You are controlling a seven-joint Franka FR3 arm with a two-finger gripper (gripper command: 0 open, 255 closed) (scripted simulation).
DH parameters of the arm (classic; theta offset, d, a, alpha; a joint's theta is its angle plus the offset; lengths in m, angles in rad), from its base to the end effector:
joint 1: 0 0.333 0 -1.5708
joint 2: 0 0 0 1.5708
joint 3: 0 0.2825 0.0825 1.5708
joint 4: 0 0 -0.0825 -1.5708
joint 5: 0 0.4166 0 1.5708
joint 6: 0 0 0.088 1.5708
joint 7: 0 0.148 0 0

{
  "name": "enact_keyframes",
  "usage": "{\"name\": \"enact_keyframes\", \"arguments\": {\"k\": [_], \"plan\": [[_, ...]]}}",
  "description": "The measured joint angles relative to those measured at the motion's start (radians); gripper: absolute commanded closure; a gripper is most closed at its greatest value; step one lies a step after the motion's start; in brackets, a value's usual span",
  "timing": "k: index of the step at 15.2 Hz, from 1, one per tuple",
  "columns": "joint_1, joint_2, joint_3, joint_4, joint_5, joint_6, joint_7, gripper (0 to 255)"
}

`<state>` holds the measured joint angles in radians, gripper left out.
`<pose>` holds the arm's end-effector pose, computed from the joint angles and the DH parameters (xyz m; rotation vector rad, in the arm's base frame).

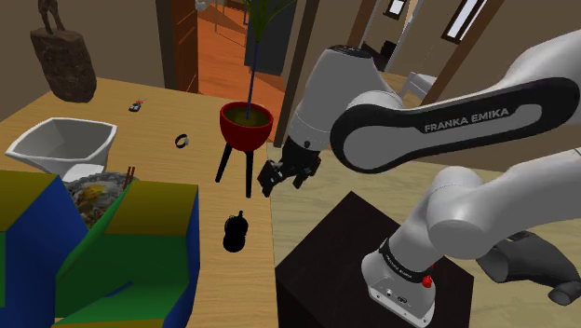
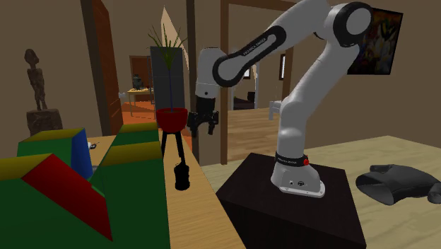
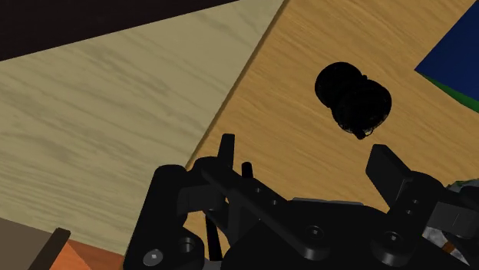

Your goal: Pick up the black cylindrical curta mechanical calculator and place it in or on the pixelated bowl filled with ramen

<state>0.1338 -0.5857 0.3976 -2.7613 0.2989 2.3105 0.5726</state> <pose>0.3620 0.1916 0.2946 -3.0363 0.4292 -0.1437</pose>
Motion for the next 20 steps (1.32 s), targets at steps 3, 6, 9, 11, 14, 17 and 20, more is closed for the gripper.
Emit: {"name": "enact_keyframes", "arguments": {"k": [3, 6, 9, 11, 14, 17, 20], "plan": [[-0.01, 0.106, 0.08, 0.009, -0.002, 0.127, 0.074, 0], [-0.043, 0.224, 0.169, 0.023, -0.041, 0.258, 0.167, 0], [-0.131, 0.376, 0.287, 0.057, -0.169, 0.393, 0.319, 0], [-0.176, 0.44, 0.338, 0.075, -0.257, 0.44, 0.409, 0], [-0.227, 0.511, 0.371, 0.083, -0.378, 0.49, 0.502, 0], [-0.267, 0.586, 0.379, 0.094, -0.543, 0.529, 0.624, 0], [-0.271, 0.621, 0.368, 0.101, -0.629, 0.543, 0.685, 0]]}}
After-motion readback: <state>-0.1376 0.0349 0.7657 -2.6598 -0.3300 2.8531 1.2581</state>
